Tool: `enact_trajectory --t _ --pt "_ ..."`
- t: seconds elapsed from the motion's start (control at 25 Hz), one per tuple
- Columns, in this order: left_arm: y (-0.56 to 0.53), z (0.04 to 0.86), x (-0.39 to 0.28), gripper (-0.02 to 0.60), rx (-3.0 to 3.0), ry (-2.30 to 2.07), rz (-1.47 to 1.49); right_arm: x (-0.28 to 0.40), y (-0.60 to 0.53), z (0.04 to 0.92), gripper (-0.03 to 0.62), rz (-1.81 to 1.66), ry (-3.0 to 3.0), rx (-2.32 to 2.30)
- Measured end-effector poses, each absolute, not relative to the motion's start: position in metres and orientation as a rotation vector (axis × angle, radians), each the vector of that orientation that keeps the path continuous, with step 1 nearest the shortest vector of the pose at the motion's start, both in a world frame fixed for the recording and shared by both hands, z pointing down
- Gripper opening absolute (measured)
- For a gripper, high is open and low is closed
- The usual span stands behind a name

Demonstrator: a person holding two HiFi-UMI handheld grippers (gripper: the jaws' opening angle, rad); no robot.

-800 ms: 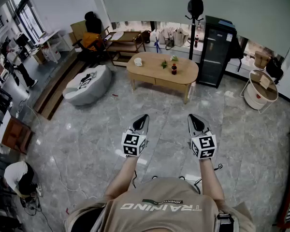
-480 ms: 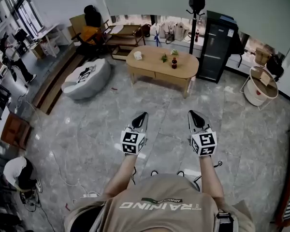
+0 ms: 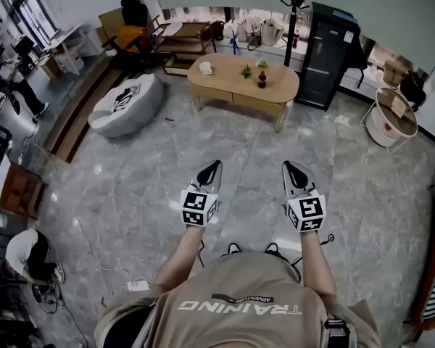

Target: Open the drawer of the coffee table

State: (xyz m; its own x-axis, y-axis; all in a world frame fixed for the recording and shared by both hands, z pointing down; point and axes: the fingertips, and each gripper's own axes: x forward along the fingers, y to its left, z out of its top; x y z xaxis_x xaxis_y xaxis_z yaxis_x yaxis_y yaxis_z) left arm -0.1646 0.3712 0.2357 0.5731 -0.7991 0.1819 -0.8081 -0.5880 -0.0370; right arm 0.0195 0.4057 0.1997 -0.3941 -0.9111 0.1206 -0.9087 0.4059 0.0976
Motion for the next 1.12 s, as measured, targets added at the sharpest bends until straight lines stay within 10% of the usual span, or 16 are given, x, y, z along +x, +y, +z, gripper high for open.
enact_trajectory --t 1.12 --pt "0.282 0.252 -0.084 0.006 2.699 -1.442 0.326 0.109 0.316 0.235 0.005 0.043 -2.526 1.514"
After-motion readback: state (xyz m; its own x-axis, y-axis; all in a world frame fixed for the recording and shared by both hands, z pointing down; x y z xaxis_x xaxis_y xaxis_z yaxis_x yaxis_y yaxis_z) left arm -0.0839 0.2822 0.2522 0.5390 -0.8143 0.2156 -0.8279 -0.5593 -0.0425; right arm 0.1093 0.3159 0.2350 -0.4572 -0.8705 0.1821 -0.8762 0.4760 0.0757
